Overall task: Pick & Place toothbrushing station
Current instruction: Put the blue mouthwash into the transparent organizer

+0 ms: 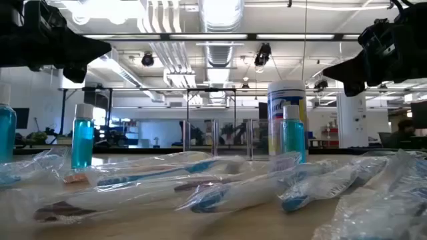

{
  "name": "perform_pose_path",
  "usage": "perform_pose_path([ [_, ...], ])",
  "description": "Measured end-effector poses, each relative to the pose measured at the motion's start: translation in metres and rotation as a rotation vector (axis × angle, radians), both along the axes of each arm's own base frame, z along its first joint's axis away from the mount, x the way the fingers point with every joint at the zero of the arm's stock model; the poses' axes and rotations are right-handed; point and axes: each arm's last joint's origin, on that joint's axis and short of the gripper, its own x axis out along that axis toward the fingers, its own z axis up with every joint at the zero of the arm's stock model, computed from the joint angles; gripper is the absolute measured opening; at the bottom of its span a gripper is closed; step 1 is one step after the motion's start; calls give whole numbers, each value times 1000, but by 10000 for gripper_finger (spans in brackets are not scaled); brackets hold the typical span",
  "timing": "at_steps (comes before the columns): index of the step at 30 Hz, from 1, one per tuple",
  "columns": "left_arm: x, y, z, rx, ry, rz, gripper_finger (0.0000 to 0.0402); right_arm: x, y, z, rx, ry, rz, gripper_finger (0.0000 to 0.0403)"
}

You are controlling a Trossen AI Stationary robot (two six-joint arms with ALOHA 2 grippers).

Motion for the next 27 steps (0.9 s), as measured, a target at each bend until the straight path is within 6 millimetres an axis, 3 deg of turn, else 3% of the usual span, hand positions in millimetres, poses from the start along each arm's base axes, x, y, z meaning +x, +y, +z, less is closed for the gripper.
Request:
perform_pose_path([
  [19, 0, -1, 1, 11, -1, -29, 26, 0, 0, 0, -20, 0, 5, 8],
  [27, -5, -1, 25, 9, -63, -47, 25, 0, 0, 0, -42, 3, 6, 8],
])
